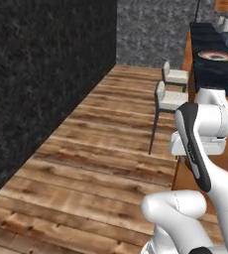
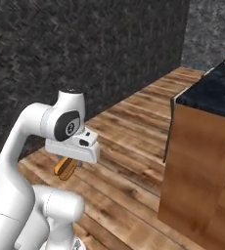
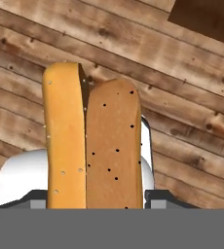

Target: Move the hot dog bun to the plate on the dining table and place the condiment next to that plate. Then navigate to the fridge and take the sausage and place it on the plate as well.

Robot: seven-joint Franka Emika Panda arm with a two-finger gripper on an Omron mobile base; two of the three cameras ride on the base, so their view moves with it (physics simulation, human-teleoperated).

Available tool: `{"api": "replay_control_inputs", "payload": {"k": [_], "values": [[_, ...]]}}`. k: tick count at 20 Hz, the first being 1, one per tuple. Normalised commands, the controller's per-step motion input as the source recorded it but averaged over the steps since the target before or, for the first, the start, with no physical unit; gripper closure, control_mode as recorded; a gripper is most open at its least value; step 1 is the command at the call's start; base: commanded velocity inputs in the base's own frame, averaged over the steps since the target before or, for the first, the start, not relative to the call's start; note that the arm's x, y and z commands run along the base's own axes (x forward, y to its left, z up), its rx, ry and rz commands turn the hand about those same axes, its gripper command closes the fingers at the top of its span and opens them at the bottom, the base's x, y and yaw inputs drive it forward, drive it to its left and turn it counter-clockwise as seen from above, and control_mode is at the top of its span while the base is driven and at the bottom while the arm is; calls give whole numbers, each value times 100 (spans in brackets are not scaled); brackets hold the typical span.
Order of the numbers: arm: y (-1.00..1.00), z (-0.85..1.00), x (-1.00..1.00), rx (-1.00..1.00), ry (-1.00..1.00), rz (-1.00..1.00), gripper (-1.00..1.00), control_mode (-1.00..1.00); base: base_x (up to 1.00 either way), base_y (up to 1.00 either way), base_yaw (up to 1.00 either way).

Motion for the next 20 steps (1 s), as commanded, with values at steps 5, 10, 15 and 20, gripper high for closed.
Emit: {"api": "replay_control_inputs", "payload": {"k": [5, 10, 15, 20], "values": [[0, 0, 0, 0, 0, 0, 100, 100, 100, 91, -53], [0, 0, 0, 0, 0, 0, 100, 100, 100, 90, -52], [0, 0, 0, 0, 0, 0, 100, 100, 100, 90, -52], [0, 0, 0, 0, 0, 0, 100, 100, 97, 83, -52]]}}
